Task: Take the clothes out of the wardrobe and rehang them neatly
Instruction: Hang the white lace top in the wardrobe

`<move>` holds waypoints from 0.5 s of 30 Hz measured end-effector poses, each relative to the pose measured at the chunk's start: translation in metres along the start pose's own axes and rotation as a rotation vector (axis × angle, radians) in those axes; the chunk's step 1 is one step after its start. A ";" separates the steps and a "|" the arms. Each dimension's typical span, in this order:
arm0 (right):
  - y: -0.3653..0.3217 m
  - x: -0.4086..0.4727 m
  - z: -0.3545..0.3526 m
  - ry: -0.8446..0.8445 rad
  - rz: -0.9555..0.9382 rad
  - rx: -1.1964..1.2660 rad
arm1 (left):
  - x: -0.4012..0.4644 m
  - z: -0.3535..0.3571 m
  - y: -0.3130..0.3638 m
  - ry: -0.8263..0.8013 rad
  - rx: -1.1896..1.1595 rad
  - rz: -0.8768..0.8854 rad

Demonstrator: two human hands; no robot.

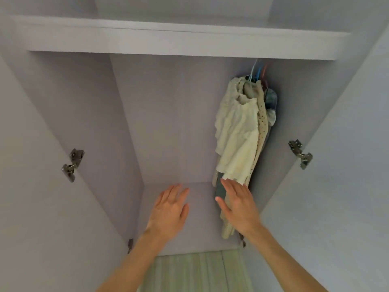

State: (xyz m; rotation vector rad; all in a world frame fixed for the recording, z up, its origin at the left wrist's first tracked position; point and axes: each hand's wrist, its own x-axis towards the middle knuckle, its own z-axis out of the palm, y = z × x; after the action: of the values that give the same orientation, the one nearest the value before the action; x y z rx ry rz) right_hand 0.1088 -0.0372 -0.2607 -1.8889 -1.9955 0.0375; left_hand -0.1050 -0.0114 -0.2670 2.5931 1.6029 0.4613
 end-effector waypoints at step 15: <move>0.118 0.119 -0.031 0.224 0.198 0.178 | 0.183 0.030 0.067 -0.029 -0.188 0.136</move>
State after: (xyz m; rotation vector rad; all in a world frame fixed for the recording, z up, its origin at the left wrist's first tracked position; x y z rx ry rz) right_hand 0.2294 0.0810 -0.2340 -1.8776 -1.6005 0.0534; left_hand 0.0375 0.1221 -0.2410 2.5629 1.3106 0.5517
